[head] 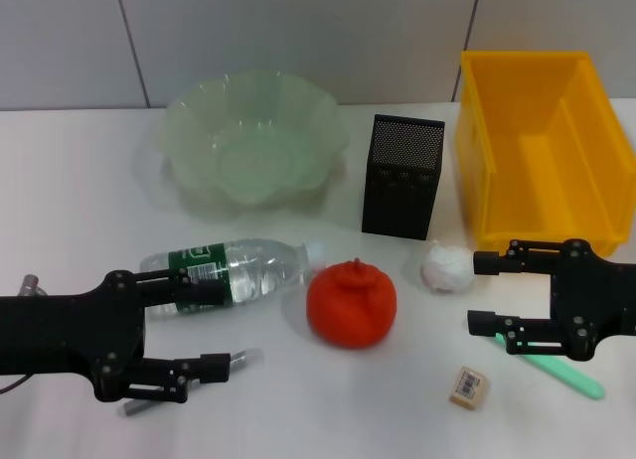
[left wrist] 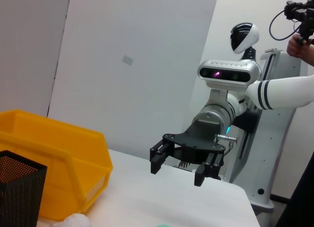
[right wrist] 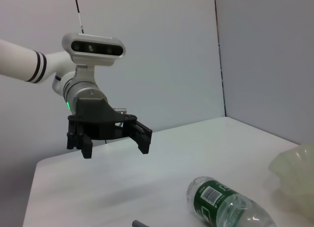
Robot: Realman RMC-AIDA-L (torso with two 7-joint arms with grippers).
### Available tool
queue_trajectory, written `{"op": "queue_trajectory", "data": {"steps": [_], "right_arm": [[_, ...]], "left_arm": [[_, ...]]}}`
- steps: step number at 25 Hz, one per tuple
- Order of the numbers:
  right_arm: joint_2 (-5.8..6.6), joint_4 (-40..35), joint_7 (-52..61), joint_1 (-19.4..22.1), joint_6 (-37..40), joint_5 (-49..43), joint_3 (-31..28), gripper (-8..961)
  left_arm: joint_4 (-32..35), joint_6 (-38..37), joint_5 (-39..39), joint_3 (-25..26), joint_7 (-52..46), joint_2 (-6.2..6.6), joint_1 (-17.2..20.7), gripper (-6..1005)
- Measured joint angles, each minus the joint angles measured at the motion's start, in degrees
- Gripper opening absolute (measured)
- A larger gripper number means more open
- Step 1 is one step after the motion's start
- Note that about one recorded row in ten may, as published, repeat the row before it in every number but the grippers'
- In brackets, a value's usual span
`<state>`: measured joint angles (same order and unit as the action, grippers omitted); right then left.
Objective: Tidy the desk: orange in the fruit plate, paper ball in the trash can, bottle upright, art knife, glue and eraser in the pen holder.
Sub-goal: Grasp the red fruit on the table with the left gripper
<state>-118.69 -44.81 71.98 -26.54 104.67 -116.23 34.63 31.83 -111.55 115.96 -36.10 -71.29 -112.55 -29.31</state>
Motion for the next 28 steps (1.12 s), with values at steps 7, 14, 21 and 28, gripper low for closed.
{"op": "queue_trajectory", "data": {"steps": [7,14,21,28], "right_arm": [[-0.16,0.08,-0.08,0.0,0.0,0.04,0.33,697],[-0.28,0.08,-0.66,-0.15,-0.15,0.05,0.37,696],[-0.1,0.24,-0.53,0.42,-0.38,0.05,-0.1,698],[2.25,-1.65,3.6,4.38,-0.5,-0.27,-0.47,698]], "left_arm": [[-0.01,0.33,0.02,0.0,0.01,0.0,0.04,846],[-0.01,1.39,-0.06,-0.03,0.09,-0.09,0.08,845],[1.12,3.75,-0.17,-0.03,-0.05,-0.5,0.45,845],[6.96,6.98,-0.21,0.79,-2.49,-1.85,0.38,845]]}}
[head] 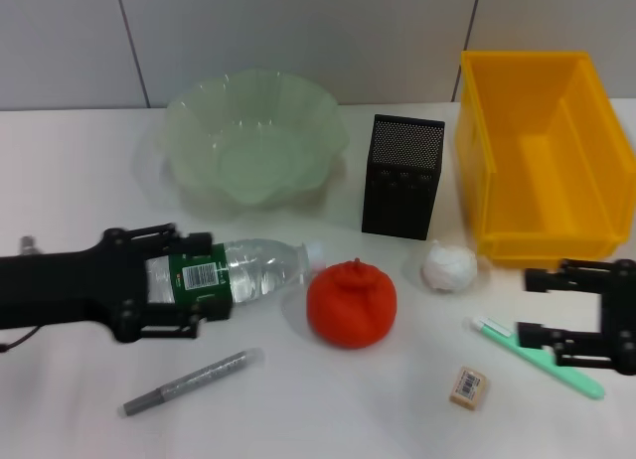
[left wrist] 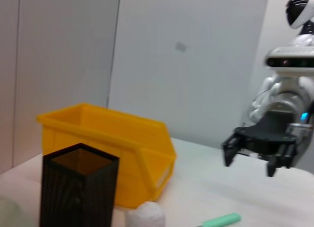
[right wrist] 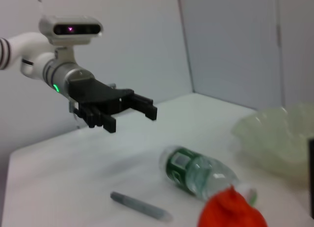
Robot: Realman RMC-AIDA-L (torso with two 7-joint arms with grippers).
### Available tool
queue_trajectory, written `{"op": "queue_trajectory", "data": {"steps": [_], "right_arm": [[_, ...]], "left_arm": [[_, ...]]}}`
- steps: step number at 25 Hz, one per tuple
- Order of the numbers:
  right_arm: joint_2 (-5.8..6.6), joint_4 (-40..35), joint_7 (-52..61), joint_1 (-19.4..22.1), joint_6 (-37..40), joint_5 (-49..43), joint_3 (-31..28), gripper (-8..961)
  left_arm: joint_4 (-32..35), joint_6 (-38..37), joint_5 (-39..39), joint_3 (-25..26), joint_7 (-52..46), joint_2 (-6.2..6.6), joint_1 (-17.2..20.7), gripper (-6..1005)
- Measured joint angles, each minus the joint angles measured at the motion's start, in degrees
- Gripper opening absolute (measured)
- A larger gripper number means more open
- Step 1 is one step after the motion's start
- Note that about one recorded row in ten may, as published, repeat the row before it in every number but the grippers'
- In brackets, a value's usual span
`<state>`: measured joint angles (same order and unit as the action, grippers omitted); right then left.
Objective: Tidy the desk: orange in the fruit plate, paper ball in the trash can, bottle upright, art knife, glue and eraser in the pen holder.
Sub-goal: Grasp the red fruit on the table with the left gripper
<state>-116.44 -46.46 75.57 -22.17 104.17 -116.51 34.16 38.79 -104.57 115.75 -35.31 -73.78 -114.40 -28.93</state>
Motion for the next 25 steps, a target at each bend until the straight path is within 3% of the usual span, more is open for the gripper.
{"op": "queue_trajectory", "data": {"steps": [1,5,7,10,15,25], "right_arm": [[0.39,-0.62,0.86,0.63,0.11,-0.12,-0.11,698],[1.04,-5.1,3.78,2.96,0.8,-0.28,-0.46,697],[1.05,-8.88,5.78,3.95,1.56,-0.42,-0.6,697],[1.05,-10.35,6.42,4.24,2.3,-0.56,-0.96,697],[1.04,-11.45,6.71,4.12,3.12,-0.98,-1.51,697],[0.55,-11.5,6.7,3.52,3.15,-1.0,-1.31,696]], "left_arm": [[0.11,3.23,0.21,-0.45,-0.12,-1.32,-0.98,845],[-0.43,4.87,0.37,-1.08,0.0,-2.23,-2.08,845],[-3.35,11.73,-0.25,-5.8,-0.21,-4.18,-5.41,844],[-5.48,13.45,-0.61,-6.45,-0.01,-4.22,-6.51,844],[-17.45,23.79,-3.13,-6.88,7.21,-4.66,-10.82,844],[-22.03,27.17,-5.69,-6.93,11.76,-4.69,-11.51,844]]}}
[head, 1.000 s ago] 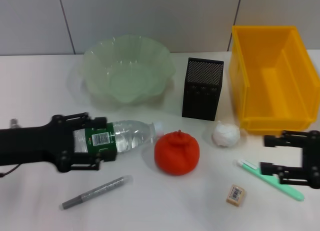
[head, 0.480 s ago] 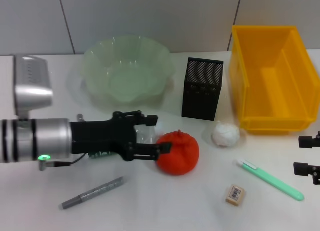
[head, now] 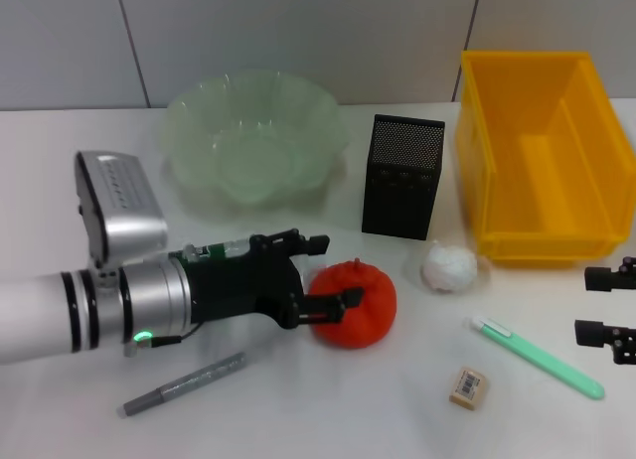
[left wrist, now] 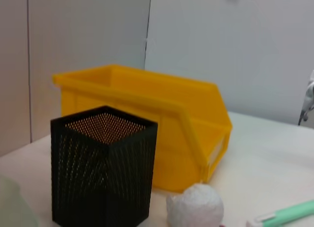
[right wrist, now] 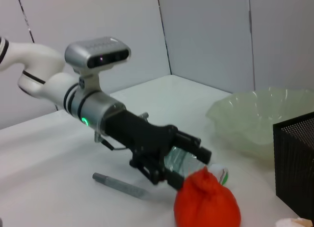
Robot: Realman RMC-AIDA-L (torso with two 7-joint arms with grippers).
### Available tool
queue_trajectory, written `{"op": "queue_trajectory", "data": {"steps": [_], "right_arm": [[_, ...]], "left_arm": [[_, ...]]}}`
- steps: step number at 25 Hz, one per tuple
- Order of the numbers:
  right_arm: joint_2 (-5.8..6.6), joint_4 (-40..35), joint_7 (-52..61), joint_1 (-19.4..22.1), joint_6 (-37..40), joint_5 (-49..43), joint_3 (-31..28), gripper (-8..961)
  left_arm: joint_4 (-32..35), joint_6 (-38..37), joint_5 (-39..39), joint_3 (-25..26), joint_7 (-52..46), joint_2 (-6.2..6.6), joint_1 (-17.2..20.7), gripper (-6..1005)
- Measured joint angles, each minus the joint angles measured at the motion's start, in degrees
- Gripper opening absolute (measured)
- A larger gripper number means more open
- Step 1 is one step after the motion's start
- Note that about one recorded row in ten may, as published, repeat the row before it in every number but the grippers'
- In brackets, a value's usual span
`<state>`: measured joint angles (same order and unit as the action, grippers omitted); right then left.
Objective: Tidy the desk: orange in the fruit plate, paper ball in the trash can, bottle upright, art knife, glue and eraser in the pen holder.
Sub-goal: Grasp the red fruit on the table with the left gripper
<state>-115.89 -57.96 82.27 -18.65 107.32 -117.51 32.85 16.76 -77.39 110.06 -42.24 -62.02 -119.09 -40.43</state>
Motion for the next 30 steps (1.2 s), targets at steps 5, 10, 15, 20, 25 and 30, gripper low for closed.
{"op": "queue_trajectory", "data": {"steps": [5,10,15,20,25,30], "right_arm": [[-0.33,0.25,0.0,-0.33,-0.01,0.0,0.3,696],[-0.62,0.08,0.0,-0.55,-0.03,0.0,0.4,698],[-0.73,0.21,0.0,-0.55,-0.3,0.0,0.37,696],[-0.75,0.4,-0.02,-0.47,-0.55,0.0,-0.01,697],[-0.83,0.47,-0.11,-0.41,-0.63,0.0,0.0,698],[-0.93,0.48,-0.24,-0.2,-0.63,0.17,0.02,698]], "left_arm": [[-10.79,9.18,-2.66,0.67,11.34,-0.09,-2.77,843],[-14.95,13.1,-2.77,2.98,14.41,-0.09,-4.43,843],[-16.78,14.48,-2.77,3.77,16.3,-0.09,-5.04,843],[-17.31,14.47,-2.44,3.72,15.62,-0.09,-5.06,817],[-17.47,14.26,-2.6,3.9,15.54,-0.09,-4.97,646],[-17.74,13.83,-2.64,5.16,15.64,-0.09,-4.94,502]]}}
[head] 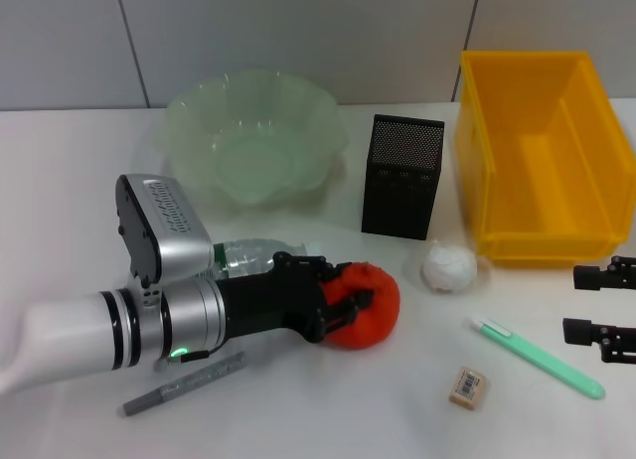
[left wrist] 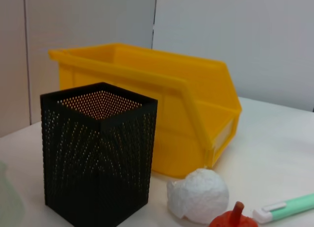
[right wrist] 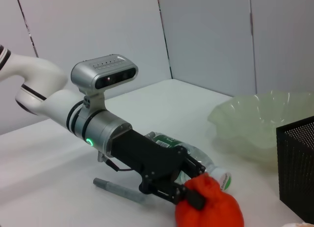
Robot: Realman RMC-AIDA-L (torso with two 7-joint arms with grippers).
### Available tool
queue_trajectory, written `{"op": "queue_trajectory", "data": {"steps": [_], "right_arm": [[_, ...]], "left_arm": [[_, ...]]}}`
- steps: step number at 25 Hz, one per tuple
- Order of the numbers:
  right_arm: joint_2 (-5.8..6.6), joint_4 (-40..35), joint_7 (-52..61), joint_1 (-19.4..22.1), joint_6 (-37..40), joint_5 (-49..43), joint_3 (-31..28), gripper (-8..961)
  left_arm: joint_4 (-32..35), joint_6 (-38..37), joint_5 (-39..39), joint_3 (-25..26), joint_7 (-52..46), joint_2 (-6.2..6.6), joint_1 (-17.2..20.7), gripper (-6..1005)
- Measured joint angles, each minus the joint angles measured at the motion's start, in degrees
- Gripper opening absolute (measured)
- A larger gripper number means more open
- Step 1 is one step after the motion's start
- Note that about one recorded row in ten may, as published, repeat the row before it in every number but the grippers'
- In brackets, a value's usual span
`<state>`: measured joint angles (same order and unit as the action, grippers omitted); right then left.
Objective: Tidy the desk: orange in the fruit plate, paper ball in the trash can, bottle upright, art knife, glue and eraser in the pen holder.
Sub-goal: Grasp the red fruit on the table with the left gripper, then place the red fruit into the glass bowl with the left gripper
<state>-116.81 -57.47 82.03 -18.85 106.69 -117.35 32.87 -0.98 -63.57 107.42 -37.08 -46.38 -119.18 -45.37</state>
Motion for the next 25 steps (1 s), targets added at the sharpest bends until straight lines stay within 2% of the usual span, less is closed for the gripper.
{"op": "queue_trajectory", "data": {"steps": [5,7,10,11,12,14,15,18,19,20,25], "right_arm": [[0.0,0.15,-0.04,0.08,-0.03,0.11,0.0,697],[0.0,0.17,-0.04,0.18,0.06,0.2,0.0,697],[0.0,0.17,-0.03,0.3,0.21,0.25,-0.01,697],[0.0,0.18,-0.03,0.35,0.27,0.26,0.0,697],[0.0,0.2,0.08,0.4,0.39,0.28,0.0,697],[-0.04,0.23,0.14,0.43,0.4,0.28,0.0,697],[-0.15,0.25,0.17,0.46,0.41,0.28,0.0,696],[-0.53,0.18,0.2,0.64,0.42,0.28,0.0,696],[-0.68,0.22,0.19,0.68,0.44,0.28,-0.01,696],[-0.68,0.22,0.19,0.68,0.44,0.28,-0.01,696],[-1.25,0.41,-0.06,0.41,0.45,0.28,0.13,698]], "left_arm": [[-0.14,-1.63,0.03,0.8,1.13,0.0,0.45,374],[0.98,-7.79,-0.04,2.08,1.61,0.15,2.2,313],[0.98,-7.79,-0.04,2.08,1.61,0.15,2.2,221],[4.87,-13.33,-0.08,3.46,-1.51,0.47,4.08,190],[8.31,-15.52,-0.11,4.5,-4.16,0.42,5.14,184],[8.31,-15.52,-0.11,4.5,-4.16,0.42,5.14,172],[12.02,-17.29,-0.47,5.94,-7.45,0.28,5.88,166],[12.02,-17.29,-0.47,5.94,-7.45,0.28,5.88,149],[15.31,-17.2,-2.25,7.06,-11.63,0.39,5.33,143],[18.46,-11.68,-5.69,6.91,-15.14,0.37,3.41,134],[18.87,-9.71,-6.37,6.83,-15.51,0.35,2.81,91]]}}
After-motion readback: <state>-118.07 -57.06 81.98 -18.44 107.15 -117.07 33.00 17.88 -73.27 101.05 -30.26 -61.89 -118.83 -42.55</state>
